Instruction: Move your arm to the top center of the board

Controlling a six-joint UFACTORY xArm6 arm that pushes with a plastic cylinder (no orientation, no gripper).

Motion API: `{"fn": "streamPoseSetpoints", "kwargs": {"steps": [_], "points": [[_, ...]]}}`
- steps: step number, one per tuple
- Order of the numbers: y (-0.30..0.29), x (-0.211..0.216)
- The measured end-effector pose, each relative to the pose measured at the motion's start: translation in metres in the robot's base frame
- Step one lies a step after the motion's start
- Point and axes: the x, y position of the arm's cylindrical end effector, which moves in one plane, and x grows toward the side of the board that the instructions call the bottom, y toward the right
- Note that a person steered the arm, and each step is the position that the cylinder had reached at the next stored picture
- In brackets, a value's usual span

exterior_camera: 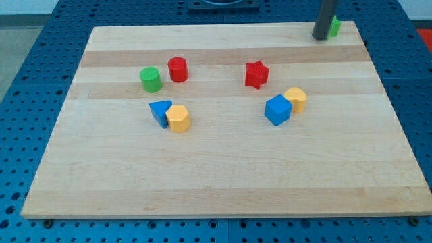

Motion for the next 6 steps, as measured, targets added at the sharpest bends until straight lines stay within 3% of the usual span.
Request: {"fn": "streamPoseSetpoints", "kwargs": {"steps": [1, 2, 3, 4, 5, 6], "points": [[-0.013, 0.002], [-0.071, 0.026], [-0.109, -0.004], [-0.190, -0.039], [-0.301, -0.029], [-0.361, -0.005]]}}
